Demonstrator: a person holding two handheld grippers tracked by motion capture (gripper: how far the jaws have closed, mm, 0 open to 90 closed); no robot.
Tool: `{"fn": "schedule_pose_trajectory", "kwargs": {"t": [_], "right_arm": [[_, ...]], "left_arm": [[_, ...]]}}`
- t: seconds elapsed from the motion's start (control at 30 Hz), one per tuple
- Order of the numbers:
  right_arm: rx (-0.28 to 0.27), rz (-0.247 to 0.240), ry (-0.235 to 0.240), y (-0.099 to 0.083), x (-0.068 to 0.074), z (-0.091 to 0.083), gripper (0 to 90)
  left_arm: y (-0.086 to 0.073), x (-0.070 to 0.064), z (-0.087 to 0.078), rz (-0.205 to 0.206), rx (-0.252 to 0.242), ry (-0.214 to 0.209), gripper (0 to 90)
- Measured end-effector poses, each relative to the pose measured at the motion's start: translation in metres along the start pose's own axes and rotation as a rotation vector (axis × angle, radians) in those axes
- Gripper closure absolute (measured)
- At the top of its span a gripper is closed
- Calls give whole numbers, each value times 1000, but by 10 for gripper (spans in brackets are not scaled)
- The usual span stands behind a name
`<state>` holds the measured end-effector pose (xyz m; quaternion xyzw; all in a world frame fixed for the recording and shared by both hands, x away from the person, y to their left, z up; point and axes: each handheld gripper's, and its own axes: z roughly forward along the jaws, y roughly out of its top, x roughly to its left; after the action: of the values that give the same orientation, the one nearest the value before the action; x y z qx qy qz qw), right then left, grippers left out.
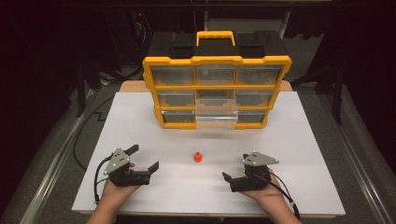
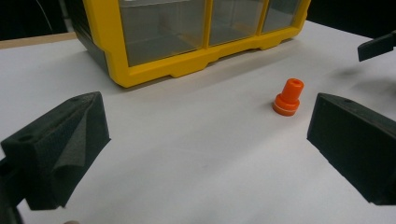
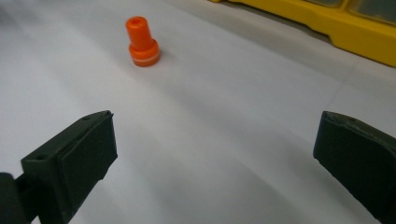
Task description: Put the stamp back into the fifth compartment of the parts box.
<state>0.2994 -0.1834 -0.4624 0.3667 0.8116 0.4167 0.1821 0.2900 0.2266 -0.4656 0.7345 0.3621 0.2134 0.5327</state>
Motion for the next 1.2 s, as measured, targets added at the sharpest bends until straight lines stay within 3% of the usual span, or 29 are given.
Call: {"fn": "schedule_pose_trajectory", "kwargs": {"t": [0.3, 0.57, 1.0, 1.2], "right_arm": [[33, -25, 35, 12, 16, 22, 23], [28, -35, 47, 21, 24, 33, 72], [22, -60, 84, 37, 40, 57, 226], [13, -65, 74, 44, 43, 63, 315]], "left_arm": [[0, 0, -1, 5, -7, 0, 2], [0, 0, 0, 8, -6, -7, 2], [1, 1, 0, 8, -11, -15, 2], [1, 1, 1, 11, -9, -16, 2]]}}
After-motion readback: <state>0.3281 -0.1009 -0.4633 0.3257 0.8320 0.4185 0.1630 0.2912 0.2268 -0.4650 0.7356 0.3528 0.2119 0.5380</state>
